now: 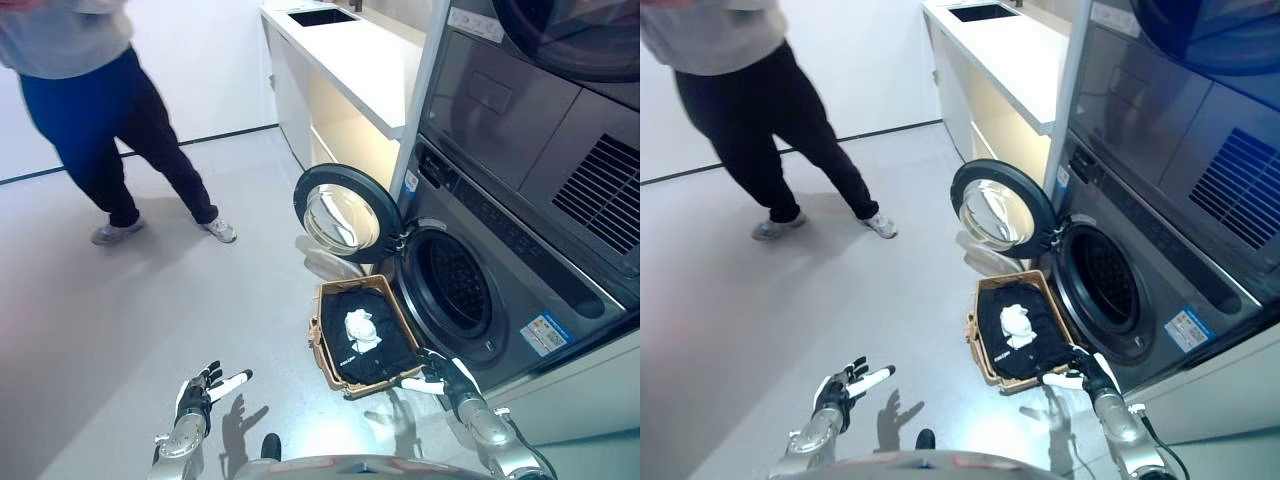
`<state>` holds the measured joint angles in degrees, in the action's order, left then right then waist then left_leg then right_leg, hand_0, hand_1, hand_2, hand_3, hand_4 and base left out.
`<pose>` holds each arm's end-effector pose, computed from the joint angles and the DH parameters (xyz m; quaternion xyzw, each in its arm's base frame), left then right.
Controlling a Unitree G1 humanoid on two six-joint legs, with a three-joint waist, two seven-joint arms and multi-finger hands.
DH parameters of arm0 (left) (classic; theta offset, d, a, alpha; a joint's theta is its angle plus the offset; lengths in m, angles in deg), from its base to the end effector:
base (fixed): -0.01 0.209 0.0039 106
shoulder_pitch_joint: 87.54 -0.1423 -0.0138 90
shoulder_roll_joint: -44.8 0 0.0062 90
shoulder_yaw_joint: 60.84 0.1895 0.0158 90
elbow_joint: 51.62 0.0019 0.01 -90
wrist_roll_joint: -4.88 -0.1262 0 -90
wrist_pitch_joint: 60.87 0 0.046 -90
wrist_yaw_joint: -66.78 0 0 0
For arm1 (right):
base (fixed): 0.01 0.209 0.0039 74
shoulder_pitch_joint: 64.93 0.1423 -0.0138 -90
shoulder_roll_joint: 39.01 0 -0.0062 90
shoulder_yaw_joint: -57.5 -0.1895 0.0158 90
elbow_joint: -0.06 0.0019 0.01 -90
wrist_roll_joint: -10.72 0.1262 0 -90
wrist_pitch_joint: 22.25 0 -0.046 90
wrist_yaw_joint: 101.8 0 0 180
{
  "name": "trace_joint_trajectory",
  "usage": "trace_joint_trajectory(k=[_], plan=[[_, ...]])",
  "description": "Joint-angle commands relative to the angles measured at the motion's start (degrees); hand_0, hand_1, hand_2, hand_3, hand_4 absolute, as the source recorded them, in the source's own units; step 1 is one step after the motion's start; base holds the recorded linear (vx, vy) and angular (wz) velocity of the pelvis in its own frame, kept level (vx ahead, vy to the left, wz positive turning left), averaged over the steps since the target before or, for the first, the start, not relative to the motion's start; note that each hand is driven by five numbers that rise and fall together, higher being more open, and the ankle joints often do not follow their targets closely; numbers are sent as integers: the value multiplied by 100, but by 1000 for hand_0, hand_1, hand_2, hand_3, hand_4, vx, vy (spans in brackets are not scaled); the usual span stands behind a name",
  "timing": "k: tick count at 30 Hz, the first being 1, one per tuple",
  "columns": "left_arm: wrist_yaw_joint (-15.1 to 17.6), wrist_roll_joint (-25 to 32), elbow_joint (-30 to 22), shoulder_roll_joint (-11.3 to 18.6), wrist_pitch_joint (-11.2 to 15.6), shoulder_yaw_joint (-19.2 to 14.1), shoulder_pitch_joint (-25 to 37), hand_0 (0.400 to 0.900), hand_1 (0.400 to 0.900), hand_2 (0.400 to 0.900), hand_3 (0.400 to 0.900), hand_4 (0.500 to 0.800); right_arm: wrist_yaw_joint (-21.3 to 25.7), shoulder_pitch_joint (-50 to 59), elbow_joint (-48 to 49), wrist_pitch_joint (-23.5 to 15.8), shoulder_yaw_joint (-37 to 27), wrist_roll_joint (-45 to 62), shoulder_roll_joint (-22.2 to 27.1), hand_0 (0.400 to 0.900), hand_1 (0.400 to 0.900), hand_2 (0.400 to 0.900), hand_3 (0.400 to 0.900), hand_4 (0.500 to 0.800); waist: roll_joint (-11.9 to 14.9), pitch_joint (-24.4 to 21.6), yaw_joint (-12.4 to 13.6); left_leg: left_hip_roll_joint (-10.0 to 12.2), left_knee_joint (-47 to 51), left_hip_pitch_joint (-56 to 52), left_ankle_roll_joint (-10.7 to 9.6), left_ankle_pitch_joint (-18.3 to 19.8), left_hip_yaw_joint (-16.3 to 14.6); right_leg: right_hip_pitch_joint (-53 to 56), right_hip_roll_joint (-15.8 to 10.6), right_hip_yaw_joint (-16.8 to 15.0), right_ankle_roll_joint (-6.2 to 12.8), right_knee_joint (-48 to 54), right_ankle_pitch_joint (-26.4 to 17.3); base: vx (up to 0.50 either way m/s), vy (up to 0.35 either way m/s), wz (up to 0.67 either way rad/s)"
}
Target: Put the clothes in the basket into the washing machine.
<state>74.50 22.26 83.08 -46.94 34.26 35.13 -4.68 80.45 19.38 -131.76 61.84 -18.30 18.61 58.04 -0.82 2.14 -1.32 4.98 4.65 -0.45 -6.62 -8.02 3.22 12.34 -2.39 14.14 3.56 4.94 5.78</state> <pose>0.0955 0.2175 -0.0848 0.0213 0.3918 0.1350 0.9098 0.1080 -0.2408 -0.0702 -0.1663 0.3676 0.0026 0.9150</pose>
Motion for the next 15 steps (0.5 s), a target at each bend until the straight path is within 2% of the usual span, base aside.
trace_joint_trajectory(k=[1,8,15], plan=[[98,-83,-232,295,317,-10,389,900,900,900,900,800,157,284,308,-275,-44,139,-56,900,900,900,900,800,227,-479,-3,-161,-276,-1,175,470,28,-732,-56,-345,193,-54,-817,32,50,-18],[65,-60,-147,286,328,40,405,900,900,900,900,800,112,300,190,-209,75,63,-89,900,900,900,900,800,237,-569,-41,-225,-57,-232,244,481,-140,-718,-161,-506,254,-78,-832,27,51,-18],[75,-216,-31,282,280,141,431,900,900,900,900,800,104,264,175,-205,105,108,-145,900,900,900,900,800,261,-585,-65,-260,-41,-281,270,508,-144,-688,-182,-559,257,-126,-775,25,11,-7]])
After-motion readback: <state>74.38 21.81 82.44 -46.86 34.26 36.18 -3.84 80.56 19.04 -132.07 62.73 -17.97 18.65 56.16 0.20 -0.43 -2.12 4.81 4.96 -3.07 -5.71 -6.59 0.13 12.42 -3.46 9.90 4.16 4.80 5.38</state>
